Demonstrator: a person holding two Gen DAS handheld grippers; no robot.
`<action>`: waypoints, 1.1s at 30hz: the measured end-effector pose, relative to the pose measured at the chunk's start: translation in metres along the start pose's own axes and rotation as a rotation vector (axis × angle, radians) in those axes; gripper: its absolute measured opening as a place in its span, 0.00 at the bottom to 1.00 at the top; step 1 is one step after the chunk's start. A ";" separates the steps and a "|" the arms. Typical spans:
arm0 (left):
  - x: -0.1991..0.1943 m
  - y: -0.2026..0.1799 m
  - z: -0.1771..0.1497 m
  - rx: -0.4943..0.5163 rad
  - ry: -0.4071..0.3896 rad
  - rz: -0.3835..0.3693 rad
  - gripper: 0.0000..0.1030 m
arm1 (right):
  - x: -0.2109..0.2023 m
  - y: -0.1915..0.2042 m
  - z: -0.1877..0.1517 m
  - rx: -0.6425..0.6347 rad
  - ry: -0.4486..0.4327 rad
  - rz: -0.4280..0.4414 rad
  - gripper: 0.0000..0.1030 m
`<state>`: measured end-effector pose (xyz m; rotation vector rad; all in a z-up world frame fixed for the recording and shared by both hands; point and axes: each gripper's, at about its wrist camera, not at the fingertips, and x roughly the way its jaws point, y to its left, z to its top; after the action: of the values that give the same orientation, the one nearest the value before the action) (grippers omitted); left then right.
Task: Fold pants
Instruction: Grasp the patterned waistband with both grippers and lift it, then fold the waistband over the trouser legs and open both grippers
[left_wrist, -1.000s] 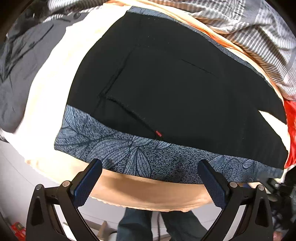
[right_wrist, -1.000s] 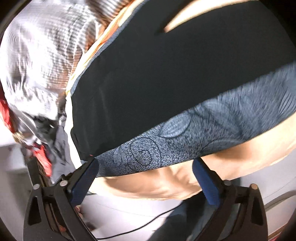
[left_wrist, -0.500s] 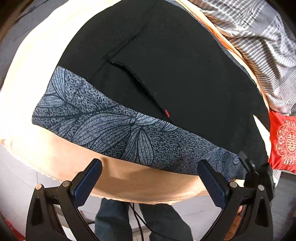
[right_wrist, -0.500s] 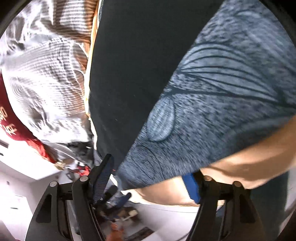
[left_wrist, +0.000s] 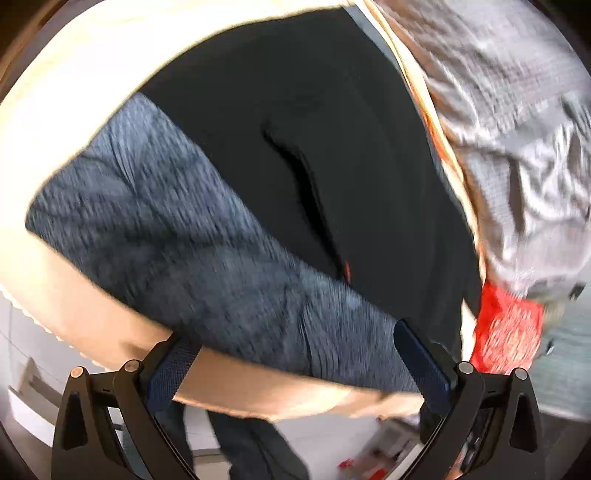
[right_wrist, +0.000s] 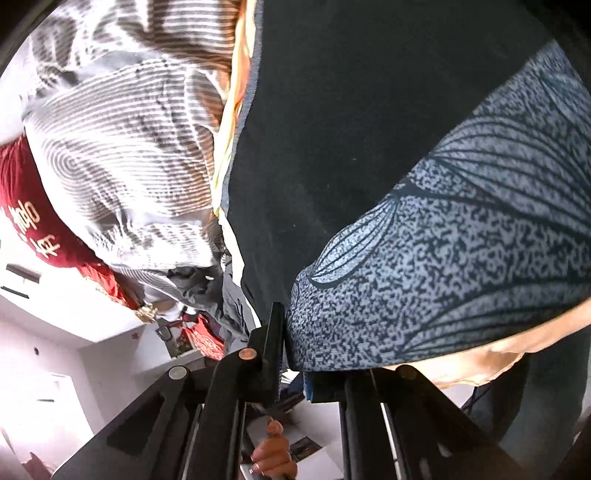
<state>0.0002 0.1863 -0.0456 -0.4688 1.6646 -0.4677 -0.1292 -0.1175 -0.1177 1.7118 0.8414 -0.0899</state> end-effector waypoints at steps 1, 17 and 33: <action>-0.004 0.003 0.006 -0.017 -0.019 -0.003 0.86 | -0.001 0.003 0.001 -0.006 0.003 -0.012 0.09; -0.066 -0.087 0.068 0.206 -0.144 -0.030 0.18 | -0.004 0.122 0.078 -0.228 0.051 -0.119 0.09; 0.052 -0.139 0.192 0.165 -0.158 0.179 0.24 | 0.129 0.115 0.267 -0.212 0.260 -0.306 0.13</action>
<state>0.1894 0.0337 -0.0377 -0.2262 1.4862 -0.4202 0.1276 -0.2964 -0.1726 1.4038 1.2583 0.0168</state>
